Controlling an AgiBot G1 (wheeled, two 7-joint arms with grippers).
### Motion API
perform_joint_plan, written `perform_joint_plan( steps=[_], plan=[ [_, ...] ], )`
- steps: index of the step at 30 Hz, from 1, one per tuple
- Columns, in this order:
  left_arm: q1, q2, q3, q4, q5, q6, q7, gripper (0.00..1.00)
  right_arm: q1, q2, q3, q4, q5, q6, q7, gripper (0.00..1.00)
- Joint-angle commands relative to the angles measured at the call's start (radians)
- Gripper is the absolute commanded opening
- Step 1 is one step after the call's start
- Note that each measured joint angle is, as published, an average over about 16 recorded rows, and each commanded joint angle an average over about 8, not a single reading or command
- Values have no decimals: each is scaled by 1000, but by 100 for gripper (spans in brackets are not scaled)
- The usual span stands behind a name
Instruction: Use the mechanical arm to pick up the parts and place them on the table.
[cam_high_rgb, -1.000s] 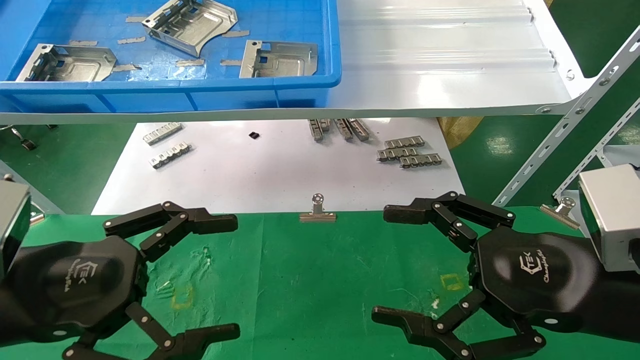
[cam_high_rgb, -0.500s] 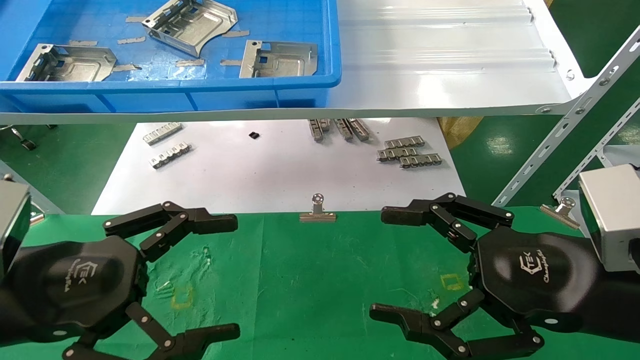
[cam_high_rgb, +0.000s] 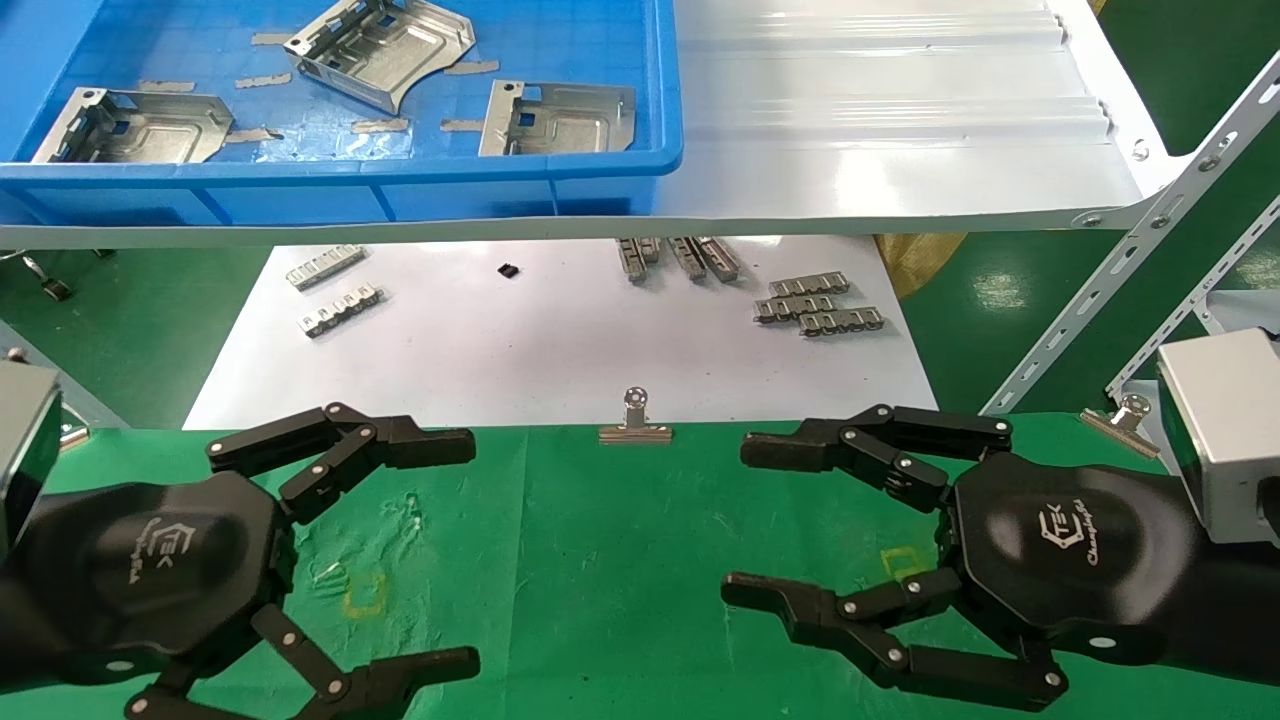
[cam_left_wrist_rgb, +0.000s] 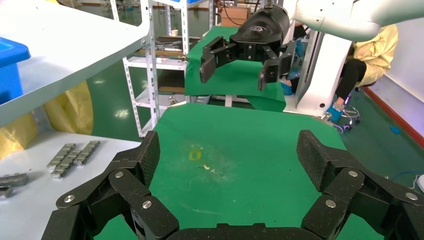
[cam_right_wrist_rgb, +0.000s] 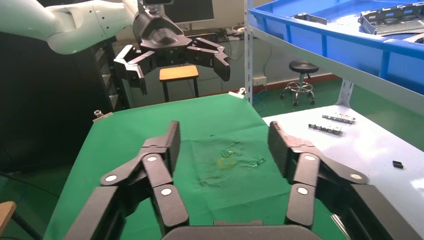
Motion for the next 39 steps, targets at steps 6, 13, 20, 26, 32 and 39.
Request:
perform_joint_plan(
  steps=[6, 13, 20, 26, 32, 39],
  plan=[
    [0, 0, 0, 0, 0, 0, 0, 100, 0, 0, 0, 0, 0, 0, 0, 0],
    [-12, 1, -2, 0, 1, -7, -3, 100, 0, 0, 0, 0, 0, 0, 0, 0],
    [-191, 65, 15, 59, 82, -70, -21, 100, 0, 0, 0, 0, 0, 0, 0, 0],
    [-507, 198, 85, 299, 250, -113, -17, 100, 0, 0, 0, 0, 0, 0, 0, 0],
    [-778, 351, 174, 662, 463, -247, 42, 100, 0, 0, 0, 0, 0, 0, 0, 0],
    [-941, 504, 242, 997, 638, -545, 109, 81, 0, 0, 0, 0, 0, 0, 0, 0]
  ],
)
